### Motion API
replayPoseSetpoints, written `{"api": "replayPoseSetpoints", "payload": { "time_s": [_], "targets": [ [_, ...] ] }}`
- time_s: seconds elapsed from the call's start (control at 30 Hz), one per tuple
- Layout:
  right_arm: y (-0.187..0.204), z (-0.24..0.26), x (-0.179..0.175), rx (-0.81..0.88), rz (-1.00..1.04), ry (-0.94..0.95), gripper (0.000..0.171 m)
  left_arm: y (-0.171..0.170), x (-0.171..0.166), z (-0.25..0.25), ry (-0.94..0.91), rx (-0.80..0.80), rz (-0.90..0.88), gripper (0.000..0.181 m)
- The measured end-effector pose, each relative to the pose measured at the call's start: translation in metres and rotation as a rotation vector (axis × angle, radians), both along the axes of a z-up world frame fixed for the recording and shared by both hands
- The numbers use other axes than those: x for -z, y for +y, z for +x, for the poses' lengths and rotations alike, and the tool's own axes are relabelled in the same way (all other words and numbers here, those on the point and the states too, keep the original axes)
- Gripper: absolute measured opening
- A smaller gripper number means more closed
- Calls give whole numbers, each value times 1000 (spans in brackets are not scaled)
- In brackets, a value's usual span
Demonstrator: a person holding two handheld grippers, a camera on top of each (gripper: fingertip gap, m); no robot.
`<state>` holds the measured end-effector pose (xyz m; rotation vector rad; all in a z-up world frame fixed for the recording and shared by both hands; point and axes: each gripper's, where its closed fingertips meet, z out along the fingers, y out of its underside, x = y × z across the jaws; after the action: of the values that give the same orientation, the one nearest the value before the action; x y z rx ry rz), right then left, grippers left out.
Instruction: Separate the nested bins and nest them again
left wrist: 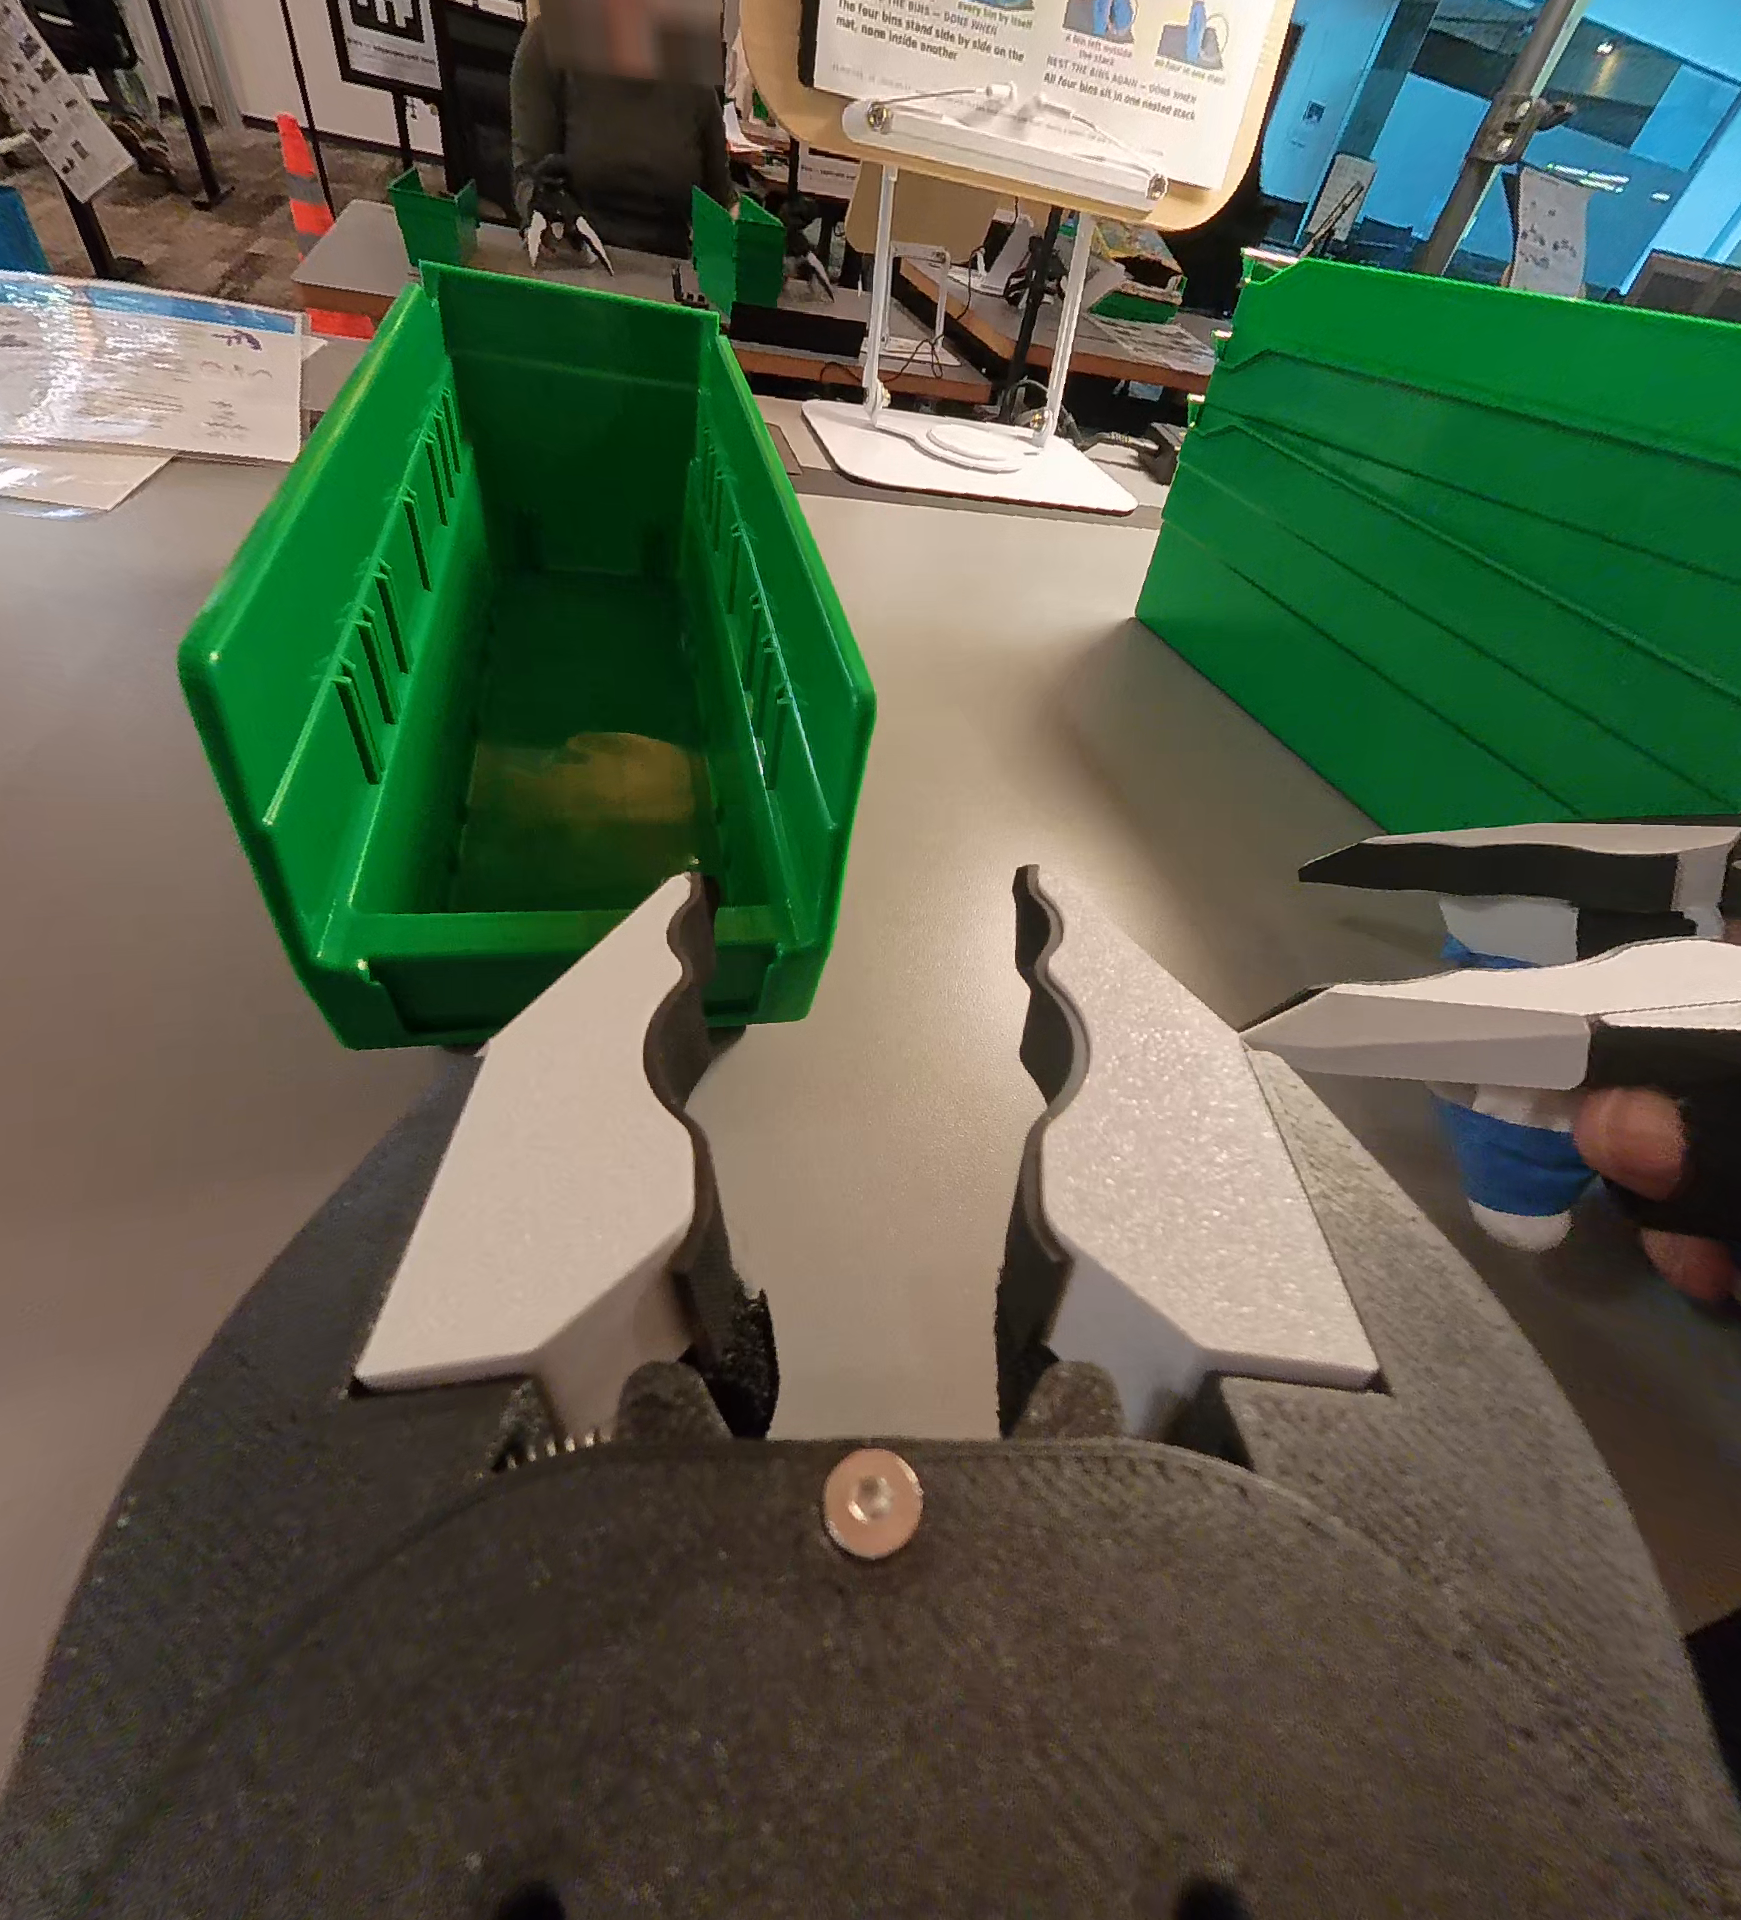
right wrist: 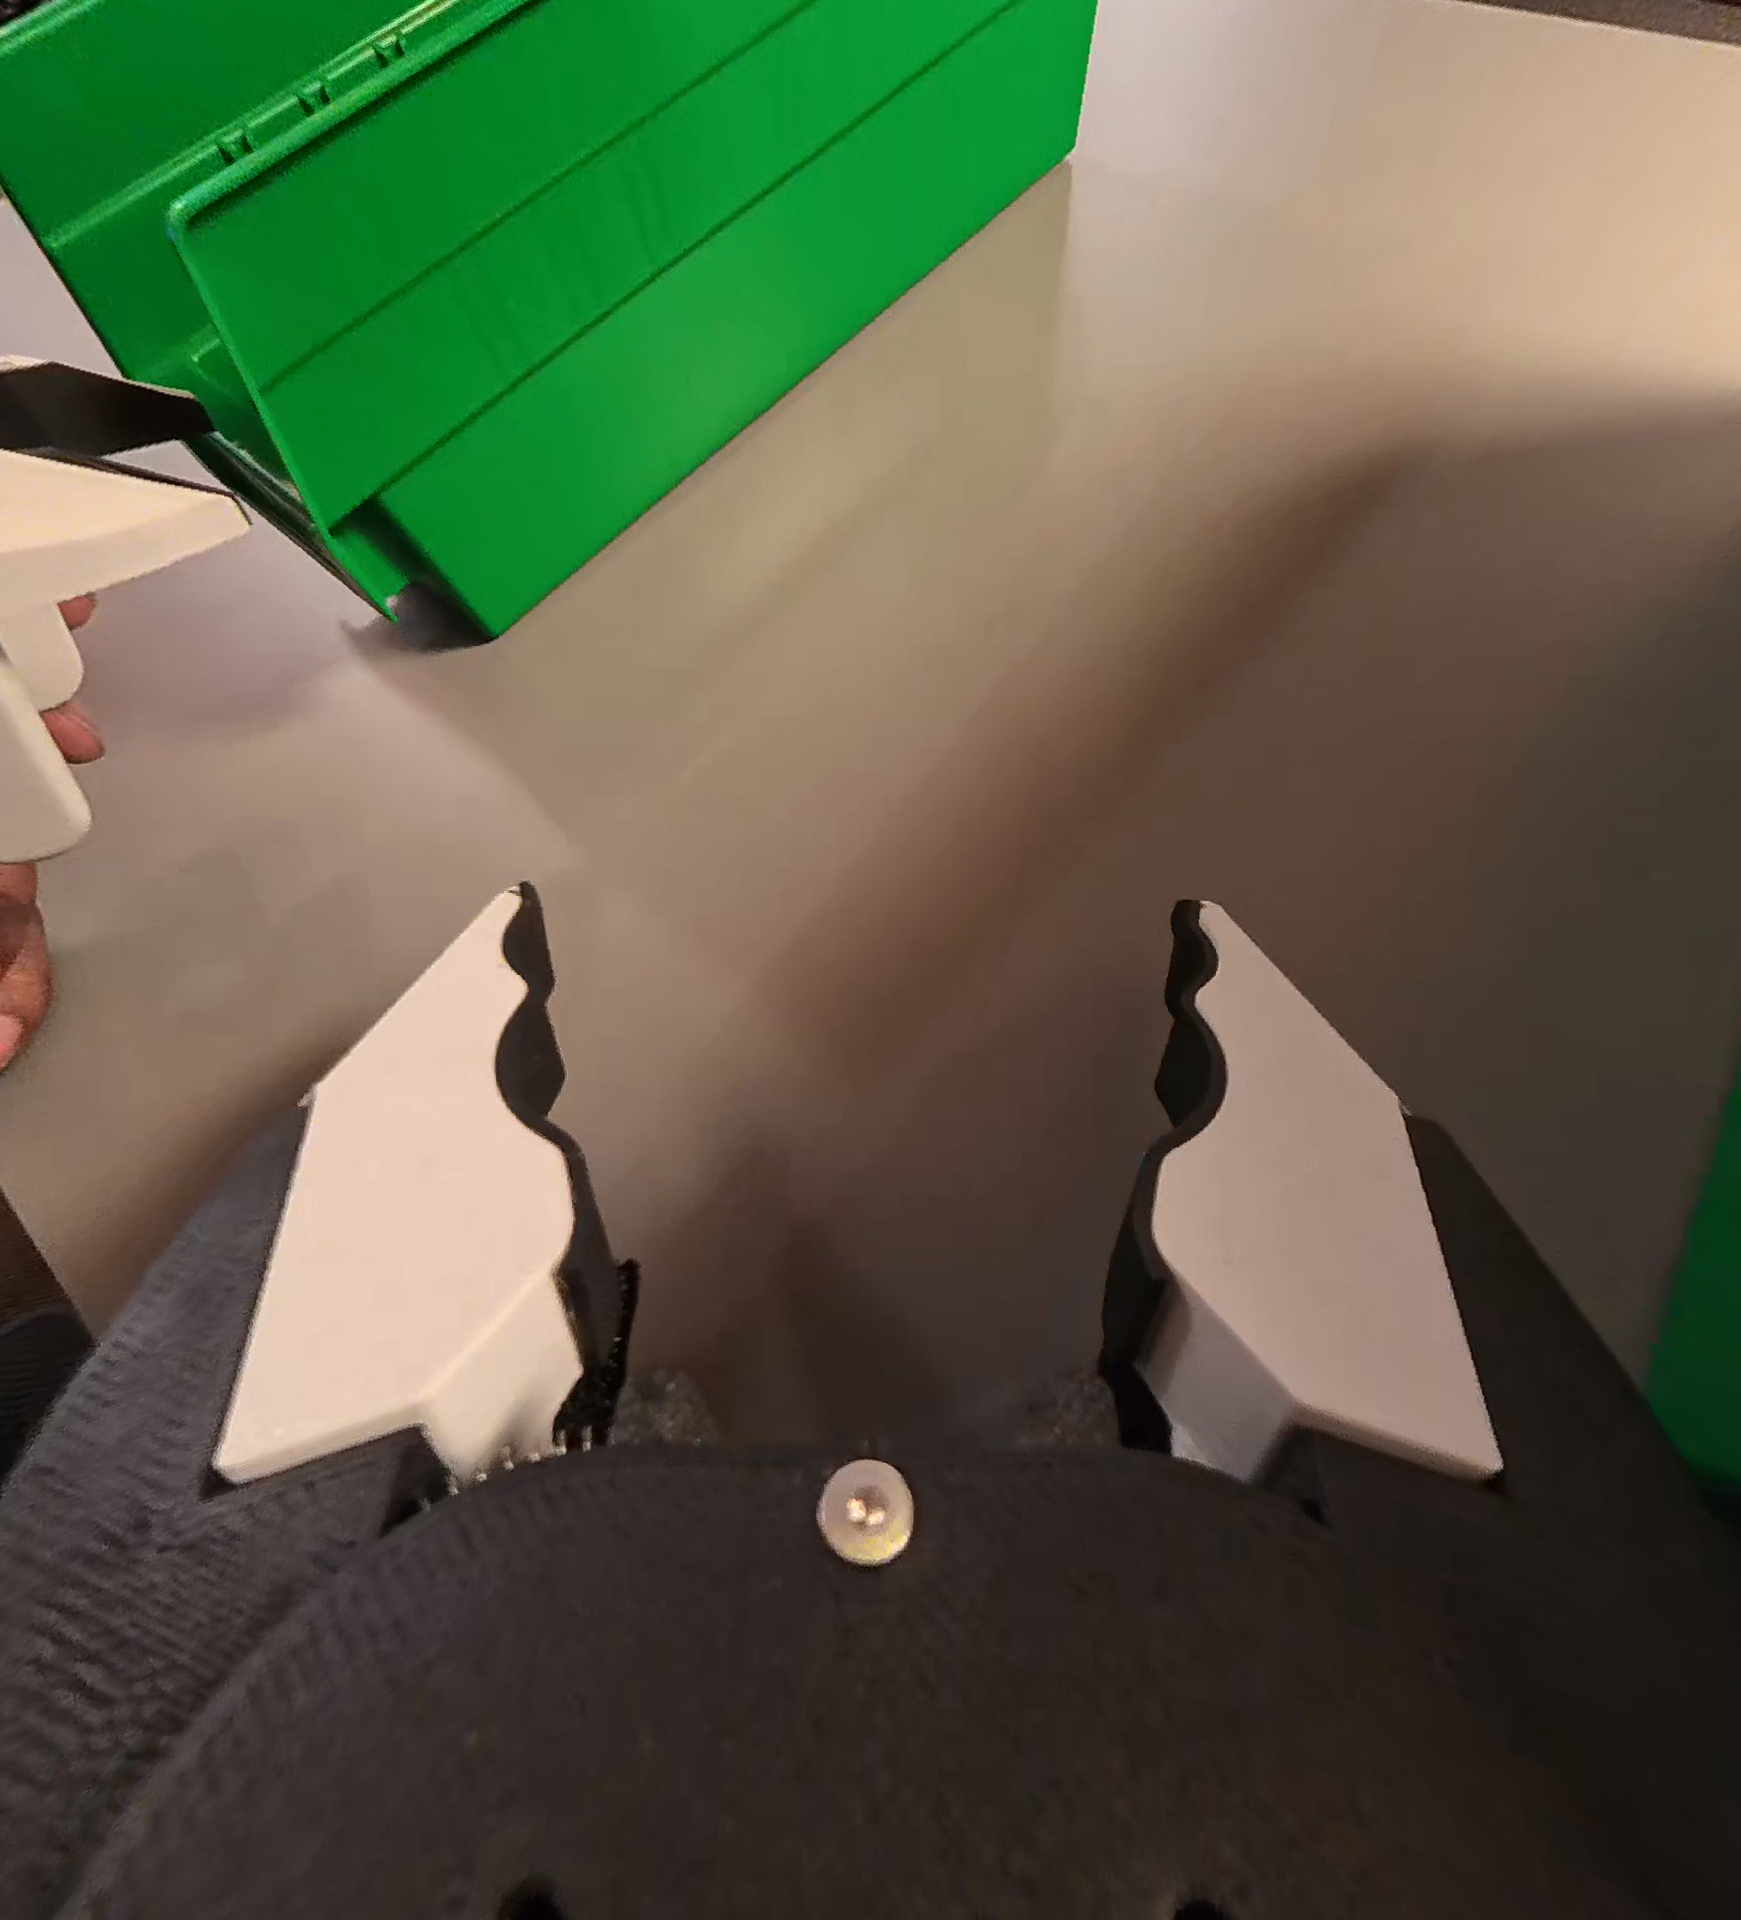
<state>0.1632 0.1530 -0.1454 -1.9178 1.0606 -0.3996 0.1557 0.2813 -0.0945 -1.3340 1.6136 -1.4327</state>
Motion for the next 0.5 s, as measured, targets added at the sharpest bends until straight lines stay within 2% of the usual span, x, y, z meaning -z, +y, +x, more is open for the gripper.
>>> {"api": "replayPoseSetpoints", "payload": {
  "time_s": [0.2, 0.5],
  "targets": [
    [-3, 5, 1, 38, -32, -12, 118, 0, -5, -3, -24, 4, -33, 62],
    [-7, 46, -1, 162, -198, -129, 119, -28, -27, -16, -90, 120, -330, 74]
  ]
}}
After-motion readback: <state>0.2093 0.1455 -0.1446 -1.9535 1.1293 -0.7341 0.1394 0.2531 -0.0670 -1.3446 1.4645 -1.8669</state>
